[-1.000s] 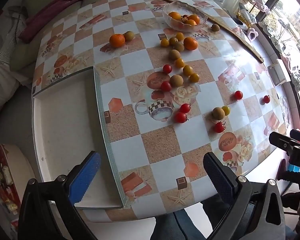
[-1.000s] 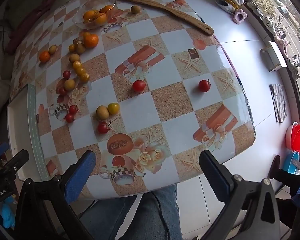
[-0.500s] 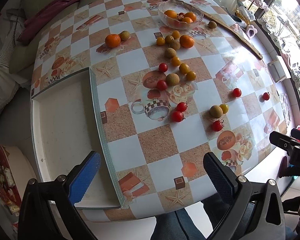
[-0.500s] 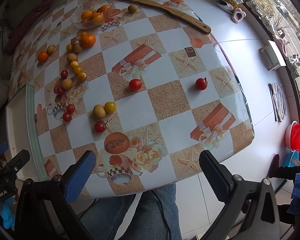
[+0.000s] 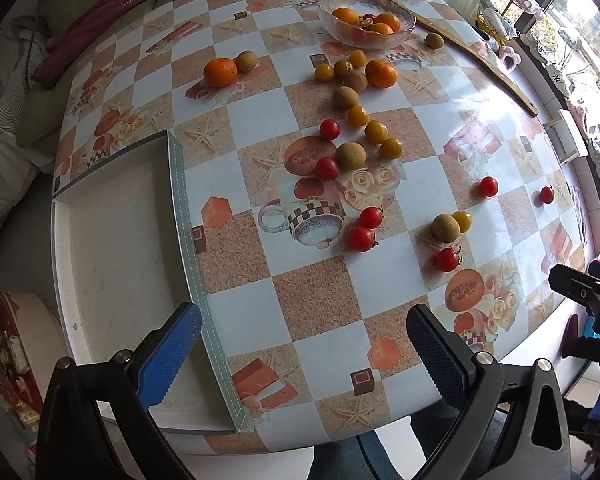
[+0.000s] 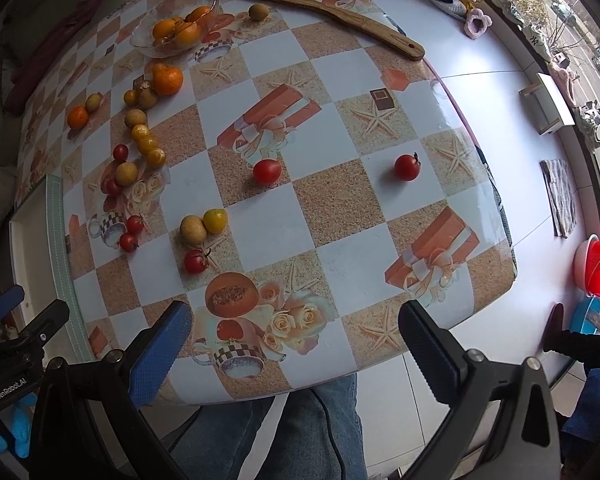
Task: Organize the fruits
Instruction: 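Move both grippers toward the red cherry tomatoes on the tablecloth, then close the left gripper on a red cherry tomato while the right gripper grasps another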
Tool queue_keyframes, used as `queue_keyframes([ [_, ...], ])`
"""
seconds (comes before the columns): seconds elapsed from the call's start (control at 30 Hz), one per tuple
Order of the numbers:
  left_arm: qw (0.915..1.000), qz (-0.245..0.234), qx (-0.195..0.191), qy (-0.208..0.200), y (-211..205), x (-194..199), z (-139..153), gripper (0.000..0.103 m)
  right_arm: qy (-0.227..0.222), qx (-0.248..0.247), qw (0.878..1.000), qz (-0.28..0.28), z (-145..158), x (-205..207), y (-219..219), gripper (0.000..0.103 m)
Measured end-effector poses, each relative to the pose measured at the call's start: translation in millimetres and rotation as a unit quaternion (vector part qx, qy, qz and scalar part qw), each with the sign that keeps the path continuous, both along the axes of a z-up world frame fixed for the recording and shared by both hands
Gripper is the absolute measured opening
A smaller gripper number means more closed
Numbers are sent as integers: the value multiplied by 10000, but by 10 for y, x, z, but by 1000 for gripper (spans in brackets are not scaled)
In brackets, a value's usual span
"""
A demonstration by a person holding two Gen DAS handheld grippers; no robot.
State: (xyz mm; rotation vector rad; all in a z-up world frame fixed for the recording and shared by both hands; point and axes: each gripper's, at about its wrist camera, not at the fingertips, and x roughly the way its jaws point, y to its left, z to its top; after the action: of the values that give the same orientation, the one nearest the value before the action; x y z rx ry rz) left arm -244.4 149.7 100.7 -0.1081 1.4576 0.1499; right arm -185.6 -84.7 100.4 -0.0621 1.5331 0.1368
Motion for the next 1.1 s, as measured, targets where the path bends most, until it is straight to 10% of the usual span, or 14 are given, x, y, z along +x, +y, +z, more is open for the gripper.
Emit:
queue_keyframes([
  [0.6, 9998, 141, 96, 48, -114, 343, -691, 90, 96, 298, 9995, 32, -495, 524, 129, 100],
  [0.9, 9999, 154, 29, 37, -202, 424, -897, 74, 183, 237, 9995, 110, -838, 819, 219, 71],
  [1.1, 9998, 40, -95, -188, -325, 451, -870, 38, 59, 76, 9994, 320, -945, 908, 335, 48],
])
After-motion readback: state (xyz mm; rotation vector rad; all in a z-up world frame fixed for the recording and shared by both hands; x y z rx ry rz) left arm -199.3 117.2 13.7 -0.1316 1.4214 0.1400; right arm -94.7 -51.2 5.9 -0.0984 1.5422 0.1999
